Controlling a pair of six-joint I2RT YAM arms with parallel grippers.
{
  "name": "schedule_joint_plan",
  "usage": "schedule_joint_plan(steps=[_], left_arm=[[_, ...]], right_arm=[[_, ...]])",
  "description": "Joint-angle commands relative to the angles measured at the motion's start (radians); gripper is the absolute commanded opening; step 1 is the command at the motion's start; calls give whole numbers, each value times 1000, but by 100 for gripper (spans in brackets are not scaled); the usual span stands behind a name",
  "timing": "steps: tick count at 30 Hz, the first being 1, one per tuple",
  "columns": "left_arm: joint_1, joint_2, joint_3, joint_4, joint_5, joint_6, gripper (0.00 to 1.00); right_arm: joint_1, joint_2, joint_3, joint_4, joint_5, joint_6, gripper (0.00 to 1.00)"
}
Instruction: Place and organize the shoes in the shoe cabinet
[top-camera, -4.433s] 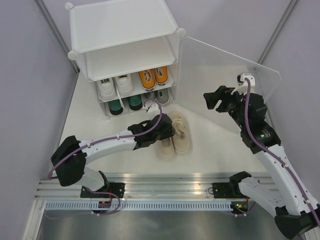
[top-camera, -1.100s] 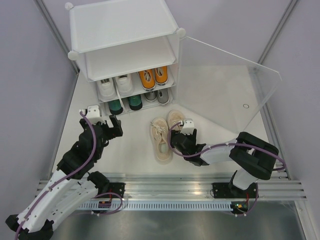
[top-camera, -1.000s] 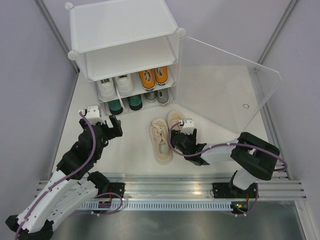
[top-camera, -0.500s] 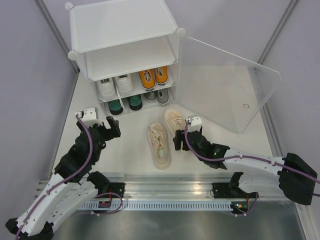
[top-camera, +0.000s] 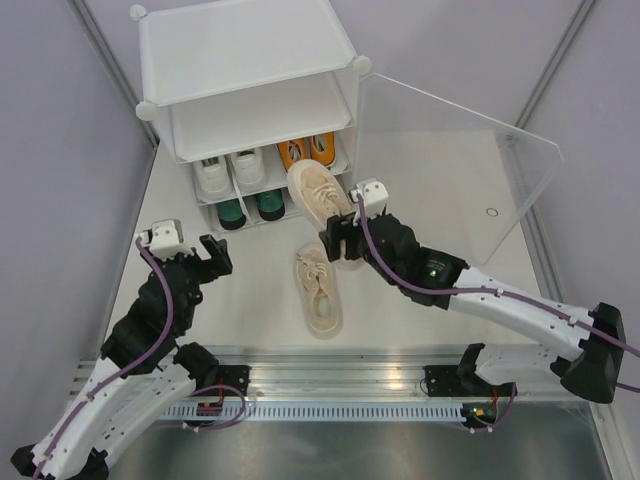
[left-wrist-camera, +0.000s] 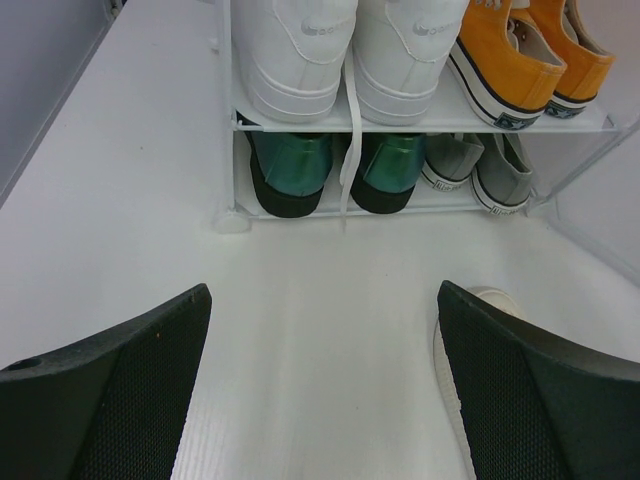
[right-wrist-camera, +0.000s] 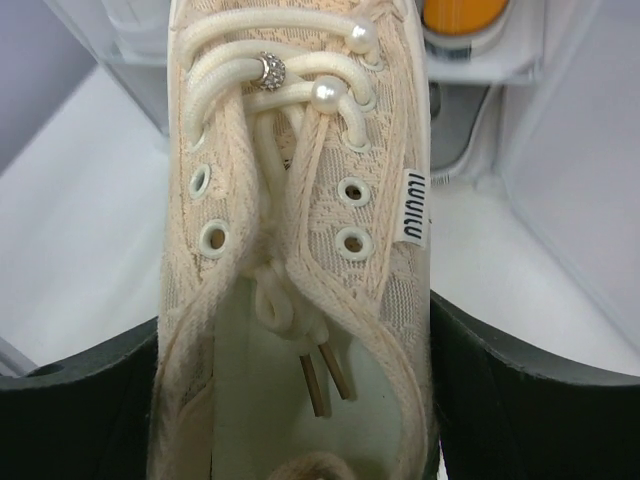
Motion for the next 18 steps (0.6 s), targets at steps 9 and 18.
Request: schedule_joint_plan(steps=[9,18], left_arm=[[4,-24,-9,34,-12,28,96],[7,-24,-9,37,2,36,96]], right_arm=[[-105,341,603,-17,-91,-151,1],[-222,542,907,-110,-121,-211,1]])
